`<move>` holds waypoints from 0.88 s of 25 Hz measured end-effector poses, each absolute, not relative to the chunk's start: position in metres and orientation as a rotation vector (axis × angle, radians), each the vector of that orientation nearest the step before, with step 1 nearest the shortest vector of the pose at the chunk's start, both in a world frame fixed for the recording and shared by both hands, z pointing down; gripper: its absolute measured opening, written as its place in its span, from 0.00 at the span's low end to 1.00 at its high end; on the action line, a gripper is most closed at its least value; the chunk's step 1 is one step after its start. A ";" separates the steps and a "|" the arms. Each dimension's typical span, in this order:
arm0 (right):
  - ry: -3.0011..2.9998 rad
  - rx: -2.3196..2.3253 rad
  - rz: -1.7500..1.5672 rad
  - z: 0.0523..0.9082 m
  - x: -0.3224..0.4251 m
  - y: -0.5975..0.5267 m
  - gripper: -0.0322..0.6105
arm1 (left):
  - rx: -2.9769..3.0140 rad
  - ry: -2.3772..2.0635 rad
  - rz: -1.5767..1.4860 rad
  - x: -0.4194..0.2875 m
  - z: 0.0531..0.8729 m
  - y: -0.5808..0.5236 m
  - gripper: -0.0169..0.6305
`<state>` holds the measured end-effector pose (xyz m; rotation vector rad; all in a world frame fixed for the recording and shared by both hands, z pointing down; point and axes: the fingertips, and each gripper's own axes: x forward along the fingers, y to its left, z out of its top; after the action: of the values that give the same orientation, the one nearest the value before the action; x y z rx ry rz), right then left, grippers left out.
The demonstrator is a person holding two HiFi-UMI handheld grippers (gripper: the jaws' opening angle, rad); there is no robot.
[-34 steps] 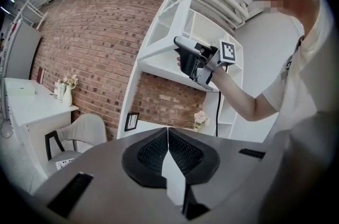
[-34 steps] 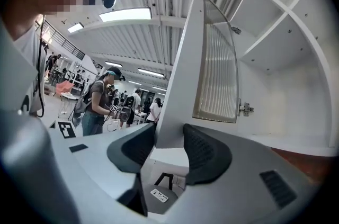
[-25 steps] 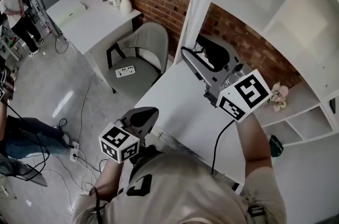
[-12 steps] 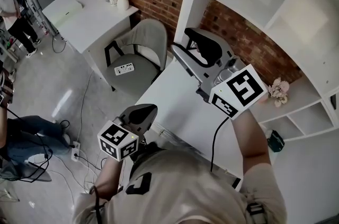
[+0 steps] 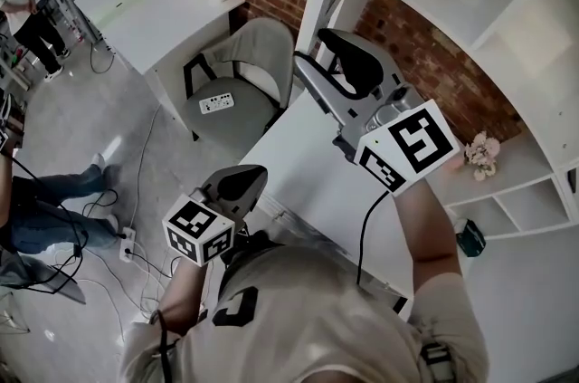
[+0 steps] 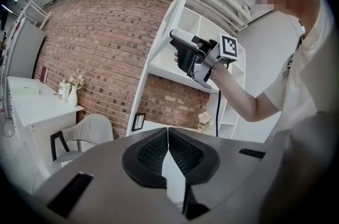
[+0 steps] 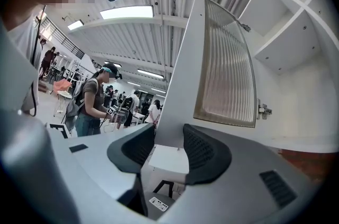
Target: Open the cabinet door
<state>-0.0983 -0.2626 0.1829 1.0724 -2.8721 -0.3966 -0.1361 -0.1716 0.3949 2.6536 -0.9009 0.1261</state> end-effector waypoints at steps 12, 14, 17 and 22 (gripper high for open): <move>-2.869 1.098 -0.389 0.185 -0.116 -0.280 0.34 | 2.633 -0.929 0.123 -0.152 0.403 -0.177 0.05; -2.868 1.100 -0.391 0.185 -0.121 -0.283 0.34 | 2.628 -0.936 0.121 -0.157 0.403 -0.179 0.05; -2.867 1.097 -0.396 0.184 -0.130 -0.288 0.34 | 2.621 -0.944 0.115 -0.165 0.403 -0.183 0.05; -2.870 1.095 -0.391 0.183 -0.145 -0.299 0.34 | 2.604 -0.951 0.114 -0.177 0.406 -0.190 0.05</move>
<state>-0.1451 -0.2988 0.1825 1.0945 -2.8703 -0.3911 -0.1772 -0.1901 0.4062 2.6043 -0.9512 0.1138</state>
